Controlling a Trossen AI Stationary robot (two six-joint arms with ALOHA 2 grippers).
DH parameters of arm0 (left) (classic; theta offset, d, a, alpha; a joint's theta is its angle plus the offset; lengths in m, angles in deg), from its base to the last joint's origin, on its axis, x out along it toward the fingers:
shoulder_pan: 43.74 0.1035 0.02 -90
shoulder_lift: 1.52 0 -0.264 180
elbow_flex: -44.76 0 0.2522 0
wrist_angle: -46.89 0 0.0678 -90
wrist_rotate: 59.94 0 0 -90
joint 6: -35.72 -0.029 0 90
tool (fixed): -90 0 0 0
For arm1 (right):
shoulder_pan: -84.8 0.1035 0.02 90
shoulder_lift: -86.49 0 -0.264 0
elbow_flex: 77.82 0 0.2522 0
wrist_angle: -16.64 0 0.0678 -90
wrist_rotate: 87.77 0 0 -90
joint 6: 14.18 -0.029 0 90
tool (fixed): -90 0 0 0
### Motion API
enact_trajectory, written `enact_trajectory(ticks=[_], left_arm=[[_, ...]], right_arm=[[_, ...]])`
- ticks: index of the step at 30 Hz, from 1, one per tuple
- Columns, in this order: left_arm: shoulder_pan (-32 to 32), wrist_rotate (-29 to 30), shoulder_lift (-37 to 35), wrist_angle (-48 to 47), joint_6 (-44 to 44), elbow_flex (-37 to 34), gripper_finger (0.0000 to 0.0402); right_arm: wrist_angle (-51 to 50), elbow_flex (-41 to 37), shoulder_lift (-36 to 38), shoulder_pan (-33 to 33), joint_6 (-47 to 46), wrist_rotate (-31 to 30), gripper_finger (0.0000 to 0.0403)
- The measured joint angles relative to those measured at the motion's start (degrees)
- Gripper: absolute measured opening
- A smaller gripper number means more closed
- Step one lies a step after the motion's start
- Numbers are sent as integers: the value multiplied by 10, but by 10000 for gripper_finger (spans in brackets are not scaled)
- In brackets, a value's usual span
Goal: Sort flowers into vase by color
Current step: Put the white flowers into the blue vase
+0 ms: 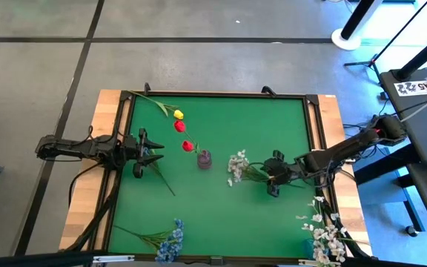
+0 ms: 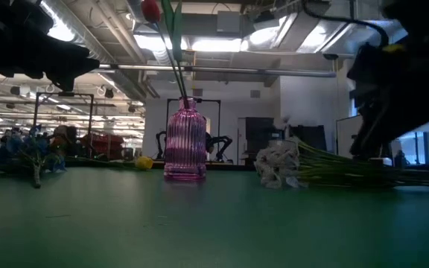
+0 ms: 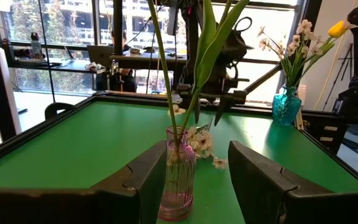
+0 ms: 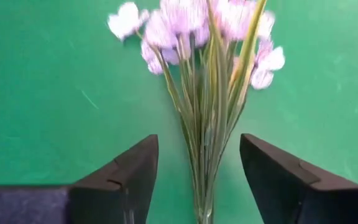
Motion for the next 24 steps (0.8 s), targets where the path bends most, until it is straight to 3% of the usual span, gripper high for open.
enact_trajectory(ticks=[7,11,15,20,24], left_arm=[[0,0,0,0,0,0,167],[0,0,0,0,0,0,167],[0,0,0,0,0,0,167],[0,0,0,0,0,0,167],[0,0,0,0,0,0,167]], right_arm=[[-2,24,-114,0,-3,-5,212],[0,42,-143,0,-16,-15,191],[-2,53,-144,0,-15,-28,141],[1,65,-124,7,-9,-31,27],[9,66,-69,35,11,-53,23]])
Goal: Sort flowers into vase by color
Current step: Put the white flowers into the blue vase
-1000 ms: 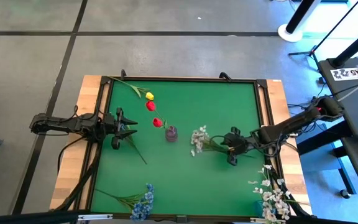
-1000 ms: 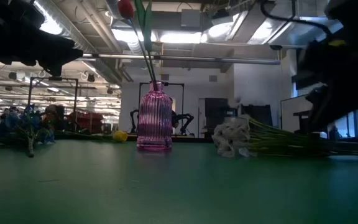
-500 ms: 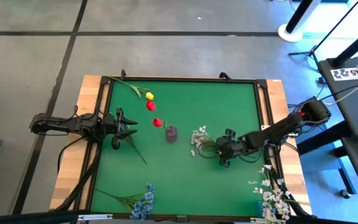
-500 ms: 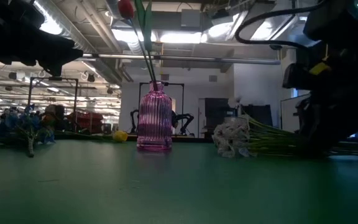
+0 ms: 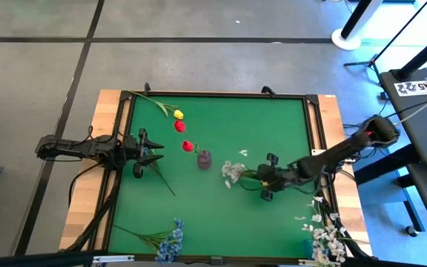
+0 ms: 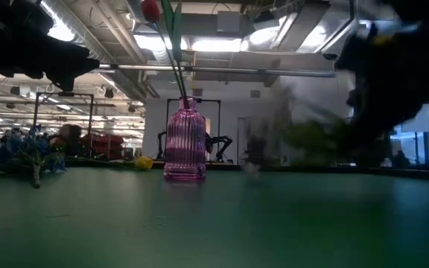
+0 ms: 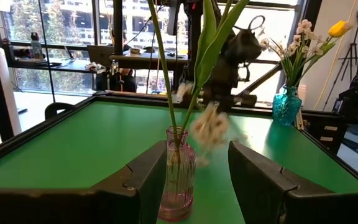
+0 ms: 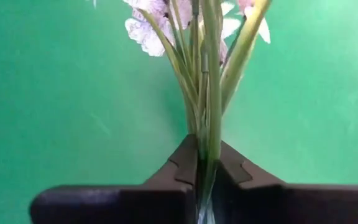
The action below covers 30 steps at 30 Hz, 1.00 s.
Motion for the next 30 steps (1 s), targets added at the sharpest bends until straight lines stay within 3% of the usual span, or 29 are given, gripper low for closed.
enact_trajectory(ticks=[9,17,22,30], left_arm=[[0,0,0,0,0,0,167],[0,0,0,0,0,0,167],[0,0,0,0,0,0,167],[0,0,0,0,0,0,167]], right_arm=[[98,-2,207,114,50,-27,14],[310,-45,331,246,108,60,10],[450,-75,340,342,146,88,7],[581,-79,271,458,228,29,6]])
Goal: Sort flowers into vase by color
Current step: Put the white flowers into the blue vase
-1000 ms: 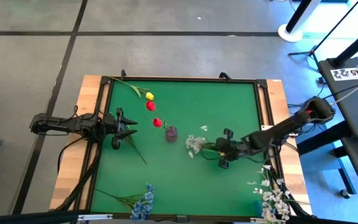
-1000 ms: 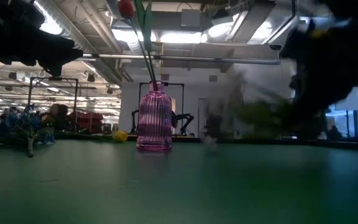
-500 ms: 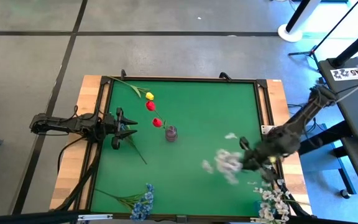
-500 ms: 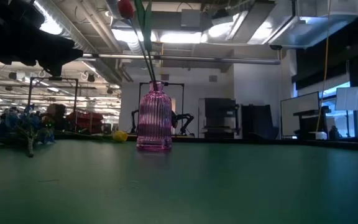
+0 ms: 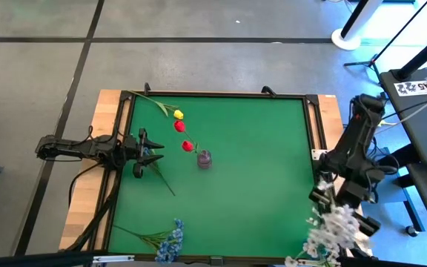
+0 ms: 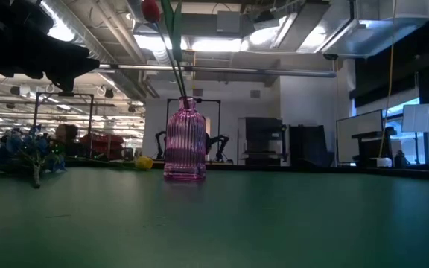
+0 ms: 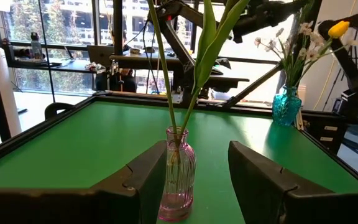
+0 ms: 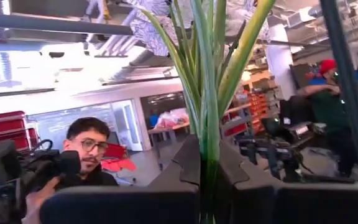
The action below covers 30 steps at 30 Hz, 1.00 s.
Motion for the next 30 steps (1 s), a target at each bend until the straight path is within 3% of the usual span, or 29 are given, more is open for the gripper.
enact_trajectory(ticks=[11,15,30], left_arm=[[0,0,0,0,0,0,167],[0,0,0,0,0,0,167],[0,0,0,0,0,0,167]], right_arm=[[102,0,-111,21,6,-41,6],[102,0,-114,21,-5,-72,11],[68,0,-115,21,-108,-91,6]])
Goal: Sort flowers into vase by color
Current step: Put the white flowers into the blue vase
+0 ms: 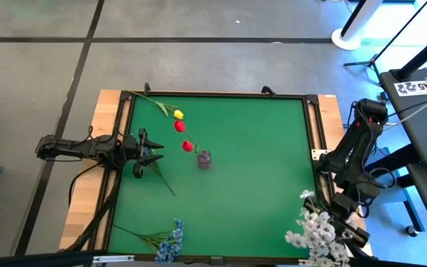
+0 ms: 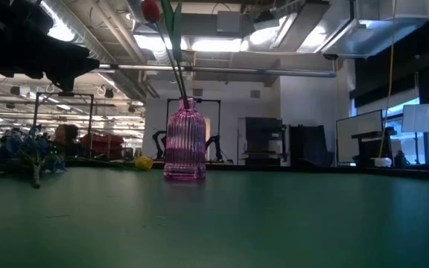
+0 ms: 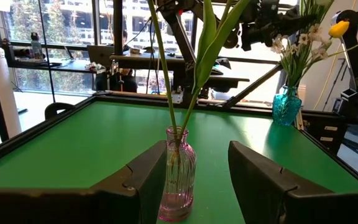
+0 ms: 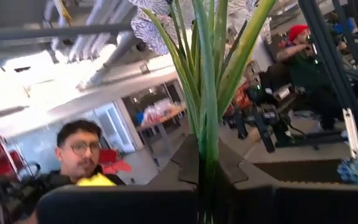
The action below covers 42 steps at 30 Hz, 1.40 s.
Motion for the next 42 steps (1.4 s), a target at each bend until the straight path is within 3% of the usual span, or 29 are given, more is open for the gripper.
enact_trajectory(ticks=[11,26,42], left_arm=[[0,0,0,0,0,0,167],[0,0,0,0,0,0,167],[0,0,0,0,0,0,167]], right_arm=[[-14,0,-41,0,1,7,6],[17,18,-30,0,67,26,12],[-79,23,-24,6,34,-7,7]])
